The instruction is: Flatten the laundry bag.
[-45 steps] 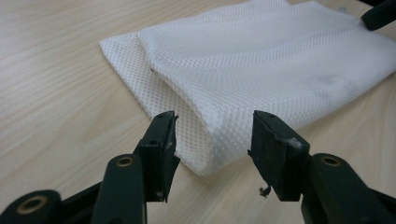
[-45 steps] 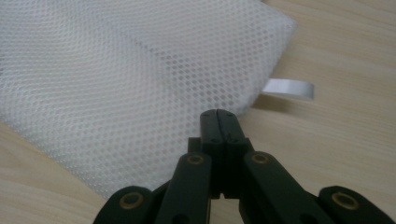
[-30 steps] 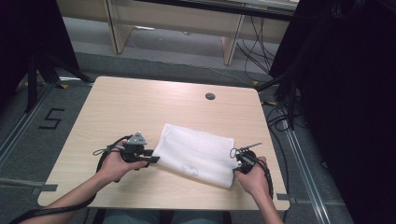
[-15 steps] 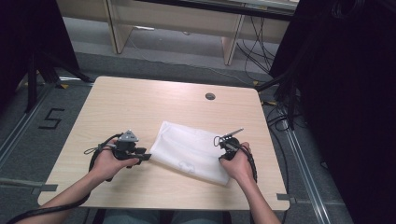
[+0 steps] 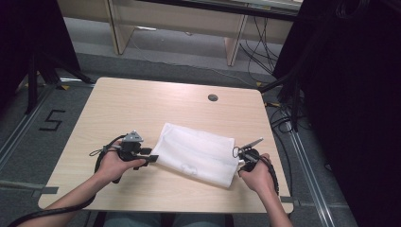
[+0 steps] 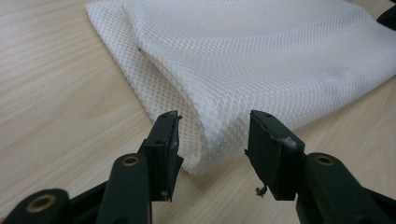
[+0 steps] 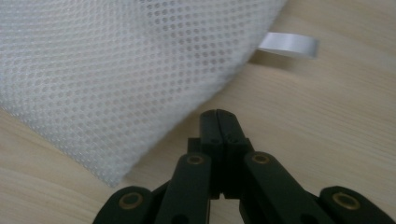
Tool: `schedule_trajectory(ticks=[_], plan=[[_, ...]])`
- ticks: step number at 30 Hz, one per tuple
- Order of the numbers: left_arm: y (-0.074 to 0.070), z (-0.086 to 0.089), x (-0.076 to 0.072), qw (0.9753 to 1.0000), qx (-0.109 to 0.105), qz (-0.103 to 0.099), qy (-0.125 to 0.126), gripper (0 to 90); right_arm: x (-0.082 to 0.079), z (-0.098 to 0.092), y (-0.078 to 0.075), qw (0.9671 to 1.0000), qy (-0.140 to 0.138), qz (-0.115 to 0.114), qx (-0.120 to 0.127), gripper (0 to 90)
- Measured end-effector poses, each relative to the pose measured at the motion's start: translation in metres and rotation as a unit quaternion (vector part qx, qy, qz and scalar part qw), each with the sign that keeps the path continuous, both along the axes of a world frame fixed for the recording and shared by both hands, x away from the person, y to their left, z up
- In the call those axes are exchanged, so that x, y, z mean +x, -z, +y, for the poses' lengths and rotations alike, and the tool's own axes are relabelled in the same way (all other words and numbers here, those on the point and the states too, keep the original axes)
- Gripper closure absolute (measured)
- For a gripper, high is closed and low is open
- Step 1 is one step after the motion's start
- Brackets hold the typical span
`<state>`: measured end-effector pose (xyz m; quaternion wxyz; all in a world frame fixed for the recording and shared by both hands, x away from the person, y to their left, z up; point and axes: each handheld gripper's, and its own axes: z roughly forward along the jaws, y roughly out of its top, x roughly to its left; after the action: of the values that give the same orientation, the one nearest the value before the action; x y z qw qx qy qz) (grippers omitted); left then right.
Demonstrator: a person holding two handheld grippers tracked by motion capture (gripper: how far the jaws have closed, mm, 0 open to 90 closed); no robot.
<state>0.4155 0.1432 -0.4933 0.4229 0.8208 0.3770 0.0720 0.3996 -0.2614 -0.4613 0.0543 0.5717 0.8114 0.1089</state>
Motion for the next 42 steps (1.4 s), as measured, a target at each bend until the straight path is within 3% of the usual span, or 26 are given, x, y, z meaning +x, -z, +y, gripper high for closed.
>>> schedule_trajectory(ticks=[1,2,6,10,11,13,16,17,19,21,22,23,24,25,26,27,28,29,30,32,33,34,36,37,42], plan=[[0.000,0.000,0.000,1.0000,0.002,0.001,0.003,57.5,0.003,0.007,0.004,0.9999,-0.009,0.011,-0.003,90.0],[0.000,-0.002,0.000,1.0000,-0.005,0.002,-0.001,58.4,0.005,0.010,0.006,0.9998,-0.015,0.010,-0.007,90.0],[-0.001,0.004,0.000,0.9999,0.016,-0.001,0.001,58.6,0.017,0.024,0.006,0.9995,-0.025,0.012,-0.016,90.0],[-0.002,0.014,-0.001,0.9998,0.013,0.007,-0.013,58.3,0.032,0.039,0.006,0.9990,-0.039,0.006,-0.020,89.8],[-0.002,0.016,-0.003,0.9997,0.017,0.007,-0.018,58.1,0.037,0.042,0.006,0.9988,-0.046,0.017,-0.004,89.5],[-0.002,0.021,-0.006,0.9995,0.017,0.015,-0.021,57.6,0.042,0.053,0.007,0.9986,-0.051,0.014,-0.009,88.0],[-0.004,0.029,-0.013,0.9992,0.029,0.017,-0.022,56.4,0.042,0.061,0.007,0.9985,-0.052,0.017,-0.006,86.3],[-0.006,0.036,-0.018,0.9990,0.031,0.020,-0.025,54.7,0.040,0.067,0.006,0.9979,-0.062,0.009,-0.016,84.6],[-0.010,0.042,-0.022,0.9990,0.027,0.012,-0.033,53.4,0.039,0.068,0.006,0.9976,-0.067,0.004,-0.016,82.7],[-0.017,0.047,-0.024,0.9987,0.029,-0.010,-0.041,50.9,0.041,0.063,-0.002,0.9979,-0.061,-0.003,-0.023,80.5],[-0.019,0.047,-0.025,0.9984,0.020,-0.017,-0.050,49.5,0.043,0.058,-0.007,0.9975,-0.067,-0.006,-0.019,78.8],[-0.022,0.047,-0.026,0.9981,0.013,-0.023,-0.055,48.9,0.043,0.056,-0.011,0.9974,-0.056,-0.028,-0.035,76.9],[-0.027,0.044,-0.028,0.9980,0.001,-0.030,-0.055,48.9,0.045,0.054,-0.018,0.9982,-0.039,-0.038,-0.022,74.1],[-0.029,0.041,-0.028,0.9982,0.003,-0.033,-0.050,49.0,0.049,0.050,-0.022,0.9964,-0.038,-0.074,-0.016,72.7],[-0.031,0.035,-0.028,0.9983,-0.006,-0.039,-0.042,49.8,0.051,0.049,-0.025,0.9956,-0.041,-0.083,-0.013,70.9],[-0.032,0.030,-0.028,0.9988,0.004,-0.043,-0.022,51.1,0.053,0.051,-0.028,0.9957,-0.031,-0.086,-0.010,68.8],[-0.031,0.018,-0.028,0.9991,0.003,-0.041,-0.007,52.9,0.058,0.052,-0.029,0.9940,-0.038,-0.102,-0.008,66.6],[-0.031,0.013,-0.028,0.9990,0.016,-0.042,0.008,56.6,0.063,0.054,-0.029,0.9913,-0.061,-0.117,0.001,63.8],[-0.031,0.013,-0.028,0.9990,0.016,-0.042,0.008,58.7,0.063,0.054,-0.029,0.9913,-0.061,-0.117,0.001,63.8],[-0.029,-0.004,-0.025,0.9986,0.013,-0.032,0.040,62.5,0.072,0.063,-0.029,0.9899,-0.073,-0.121,0.003,58.7],[-0.027,-0.010,-0.024,0.9987,0.006,-0.018,0.047,65.0,0.075,0.069,-0.028,0.9887,-0.078,-0.128,-0.009,58.1],[-0.025,-0.021,-0.021,0.9980,0.009,-0.008,0.062,69.1,0.082,0.083,-0.026,0.9880,-0.083,-0.130,0.002,56.0],[-0.024,-0.024,-0.021,0.9978,0.016,-0.006,0.064,71.1,0.085,0.087,-0.025,0.9875,-0.089,-0.130,0.010,54.7],[-0.019,-0.030,-0.018,0.9969,0.026,-0.001,0.075,72.5,0.093,0.097,-0.019,0.9836,-0.120,-0.135,0.009,51.8],[-0.008,-0.039,-0.013,0.9948,0.043,0.011,0.091,74.0,0.106,0.117,-0.003,0.9824,-0.141,-0.122,0.002,48.1]])
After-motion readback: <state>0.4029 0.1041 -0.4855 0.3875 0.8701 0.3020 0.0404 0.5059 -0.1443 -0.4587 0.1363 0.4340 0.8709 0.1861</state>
